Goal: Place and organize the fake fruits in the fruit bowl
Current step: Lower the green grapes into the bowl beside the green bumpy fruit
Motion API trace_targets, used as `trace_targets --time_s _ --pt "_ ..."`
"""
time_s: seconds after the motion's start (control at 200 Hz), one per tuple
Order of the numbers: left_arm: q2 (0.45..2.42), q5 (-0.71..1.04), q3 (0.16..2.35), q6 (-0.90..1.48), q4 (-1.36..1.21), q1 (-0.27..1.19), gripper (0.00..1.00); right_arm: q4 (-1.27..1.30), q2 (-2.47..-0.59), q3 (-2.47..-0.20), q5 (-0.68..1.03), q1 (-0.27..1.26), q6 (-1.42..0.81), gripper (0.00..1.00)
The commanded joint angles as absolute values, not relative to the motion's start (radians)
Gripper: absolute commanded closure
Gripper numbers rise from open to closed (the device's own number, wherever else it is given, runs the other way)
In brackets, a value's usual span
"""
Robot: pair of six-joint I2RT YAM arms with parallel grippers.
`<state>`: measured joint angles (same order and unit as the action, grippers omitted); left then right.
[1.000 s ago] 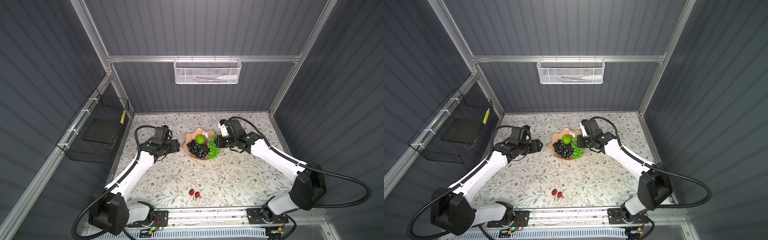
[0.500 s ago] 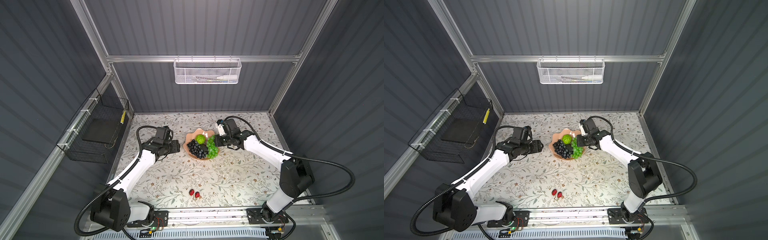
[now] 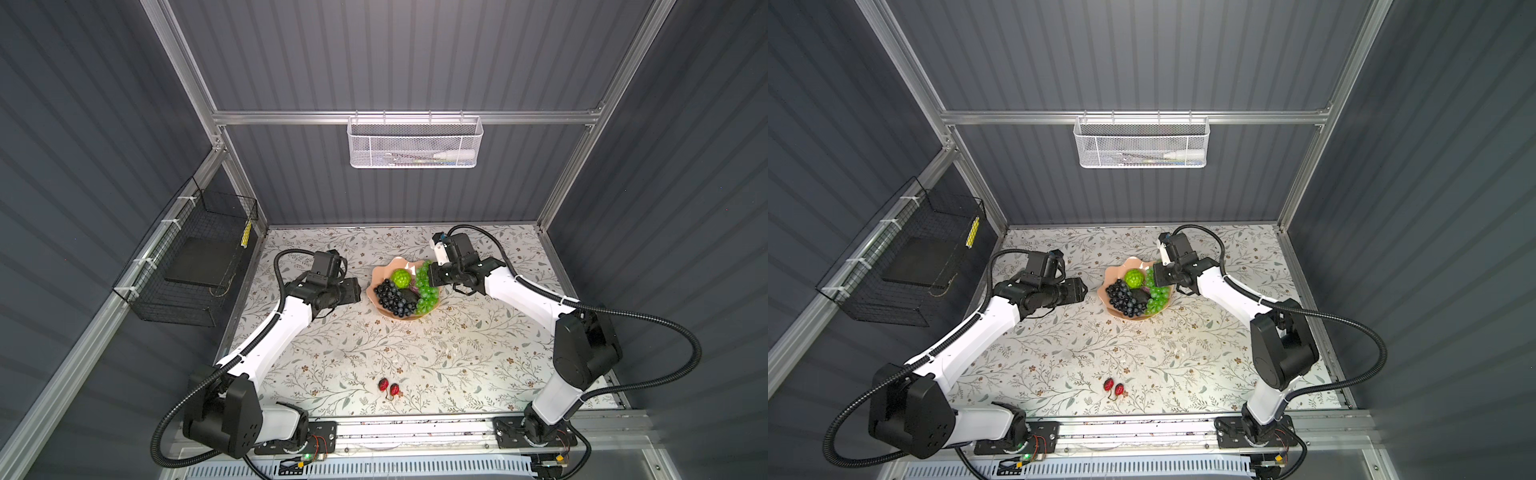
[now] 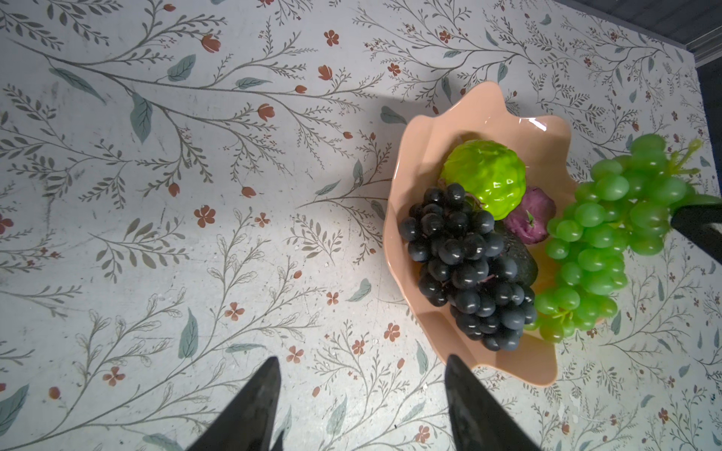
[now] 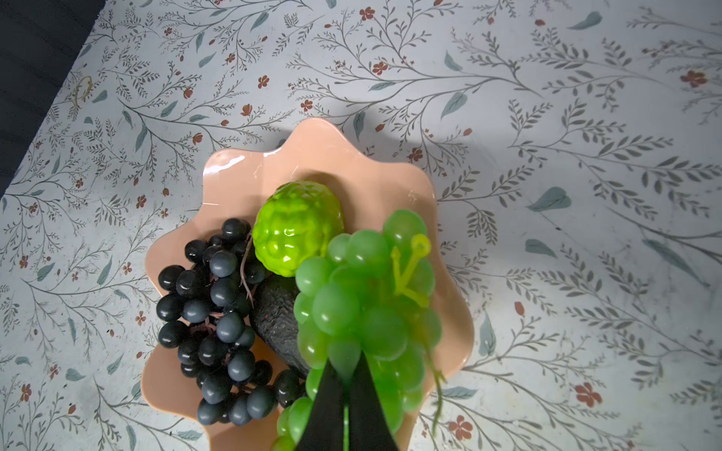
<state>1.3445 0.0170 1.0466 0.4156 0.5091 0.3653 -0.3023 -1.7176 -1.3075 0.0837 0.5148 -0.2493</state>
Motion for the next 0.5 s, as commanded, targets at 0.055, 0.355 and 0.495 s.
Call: trace_targets --time_s 0.055,0.355,0.495 --pt "1.350 0.008 1.080 0.414 0.531 0.362 0.33 -0.281 -1.767 -1.373 0.100 0.513 -0.214 1.00" --pt "1.351 0.012 1.076 0.419 0.534 0.362 0.33 -0.296 -1.841 -1.411 0.173 0.515 -0.196 1.00" --pt "1.351 0.012 1.068 0.422 0.528 0.362 0.33 -0.295 -1.859 -1.414 0.179 0.514 -0.188 0.95"
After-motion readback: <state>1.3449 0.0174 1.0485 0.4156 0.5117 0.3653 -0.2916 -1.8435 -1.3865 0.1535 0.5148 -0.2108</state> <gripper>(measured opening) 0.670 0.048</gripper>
